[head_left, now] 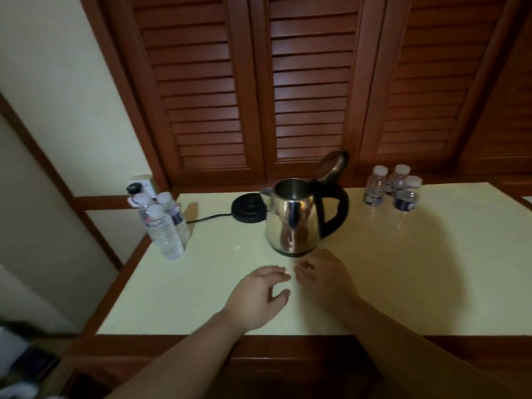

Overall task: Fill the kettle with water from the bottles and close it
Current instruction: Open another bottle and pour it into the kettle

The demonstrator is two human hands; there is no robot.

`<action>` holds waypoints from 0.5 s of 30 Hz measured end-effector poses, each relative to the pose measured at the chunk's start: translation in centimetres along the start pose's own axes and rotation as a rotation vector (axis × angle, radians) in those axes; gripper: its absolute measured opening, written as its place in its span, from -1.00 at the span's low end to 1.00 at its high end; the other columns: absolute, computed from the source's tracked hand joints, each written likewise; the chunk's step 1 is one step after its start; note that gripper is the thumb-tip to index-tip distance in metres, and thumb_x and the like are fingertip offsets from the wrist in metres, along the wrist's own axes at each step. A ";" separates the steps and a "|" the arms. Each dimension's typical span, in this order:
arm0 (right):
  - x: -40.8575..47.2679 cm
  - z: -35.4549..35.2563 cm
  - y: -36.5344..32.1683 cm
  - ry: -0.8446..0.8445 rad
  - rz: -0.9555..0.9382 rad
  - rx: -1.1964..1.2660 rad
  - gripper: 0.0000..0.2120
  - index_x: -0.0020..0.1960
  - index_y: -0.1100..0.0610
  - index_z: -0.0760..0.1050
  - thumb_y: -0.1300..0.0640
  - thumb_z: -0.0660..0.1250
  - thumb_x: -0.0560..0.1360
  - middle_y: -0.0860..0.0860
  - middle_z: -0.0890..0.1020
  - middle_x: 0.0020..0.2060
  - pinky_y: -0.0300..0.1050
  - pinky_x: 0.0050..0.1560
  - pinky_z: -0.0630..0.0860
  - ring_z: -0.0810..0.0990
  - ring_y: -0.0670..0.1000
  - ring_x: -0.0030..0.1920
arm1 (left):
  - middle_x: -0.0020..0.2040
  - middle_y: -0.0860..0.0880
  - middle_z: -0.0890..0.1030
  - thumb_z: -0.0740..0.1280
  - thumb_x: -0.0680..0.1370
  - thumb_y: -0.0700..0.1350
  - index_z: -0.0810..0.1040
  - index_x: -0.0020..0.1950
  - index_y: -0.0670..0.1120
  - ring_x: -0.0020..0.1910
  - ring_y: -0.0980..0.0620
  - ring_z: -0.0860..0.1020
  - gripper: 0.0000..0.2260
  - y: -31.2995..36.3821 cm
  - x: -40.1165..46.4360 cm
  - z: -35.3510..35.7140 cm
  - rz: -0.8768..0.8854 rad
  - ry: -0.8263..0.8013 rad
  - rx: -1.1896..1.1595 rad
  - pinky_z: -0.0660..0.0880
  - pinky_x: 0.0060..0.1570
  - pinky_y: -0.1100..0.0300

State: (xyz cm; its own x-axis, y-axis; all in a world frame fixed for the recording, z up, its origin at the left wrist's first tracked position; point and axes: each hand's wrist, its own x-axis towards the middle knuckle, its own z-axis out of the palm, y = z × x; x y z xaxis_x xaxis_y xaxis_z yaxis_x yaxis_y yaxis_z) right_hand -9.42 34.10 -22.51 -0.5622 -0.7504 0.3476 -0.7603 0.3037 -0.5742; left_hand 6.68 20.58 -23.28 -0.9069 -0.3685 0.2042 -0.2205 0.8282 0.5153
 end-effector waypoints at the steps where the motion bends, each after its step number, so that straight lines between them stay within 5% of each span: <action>1: -0.1 1.1 -1.2 -0.032 -0.021 0.009 -0.87 -0.05 0.06 0.64 0.00 0.40 0.53 -0.09 0.61 -0.12 -0.17 -0.03 0.43 0.48 -0.10 -0.06 | 0.41 0.17 0.56 0.35 0.58 0.17 0.64 0.36 0.11 0.44 0.31 0.40 -0.63 -1.2 -1.1 -1.1 -0.030 0.022 -0.004 0.30 0.47 0.32; 5: 0.2 4.8 -4.9 -0.207 -0.136 -0.066 -0.57 0.23 0.06 0.66 -0.18 0.25 0.56 -0.06 0.67 0.16 0.02 0.35 0.43 0.54 -0.02 0.21 | 0.41 0.13 0.56 0.40 0.56 0.13 0.64 0.36 0.10 0.45 0.25 0.41 -0.63 -5.9 -4.9 -5.4 -0.140 0.086 0.019 0.26 0.46 0.36; 7: 0.4 5.7 -6.9 -0.290 -0.122 -0.109 -0.48 0.45 0.01 0.52 -0.23 0.26 0.59 -0.06 0.51 0.43 -0.06 0.54 0.19 0.39 -0.02 0.45 | 0.42 0.12 0.55 0.41 0.56 0.13 0.64 0.36 0.09 0.45 0.23 0.39 -0.62 -7.9 -6.5 -7.3 -0.184 0.110 0.055 0.21 0.42 0.42; 10: 0.6 6.4 -8.3 -0.393 -0.113 -0.216 -0.34 0.61 -0.09 0.26 -0.34 0.20 0.60 -0.13 0.19 0.63 -0.14 0.55 -0.02 0.10 -0.08 0.62 | 0.38 0.07 0.58 0.43 0.54 0.12 0.63 0.37 0.04 0.44 0.11 0.41 -0.58 -10.3 -8.0 -9.6 -0.271 0.155 0.090 0.22 0.37 0.38; 15: 0.4 6.1 -8.3 -0.437 -0.054 -0.195 -0.30 0.63 -0.13 0.21 -0.39 0.18 0.58 -0.17 0.12 0.64 -0.14 0.57 -0.05 0.04 -0.15 0.62 | 0.28 -0.02 0.53 0.52 0.47 0.12 0.46 0.44 -0.12 0.34 -0.02 0.46 -0.38 -12.7 -8.3 -12.0 -0.478 0.352 -0.014 0.35 0.23 0.22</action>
State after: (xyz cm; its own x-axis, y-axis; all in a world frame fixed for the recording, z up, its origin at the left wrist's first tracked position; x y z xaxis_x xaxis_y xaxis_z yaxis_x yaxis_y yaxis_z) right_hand -1.36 27.76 -22.13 -0.3627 -0.9319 0.0045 -0.8551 0.3308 -0.3993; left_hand 21.38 8.04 -21.53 -0.5340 -0.8193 0.2088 -0.5683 0.5306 0.6288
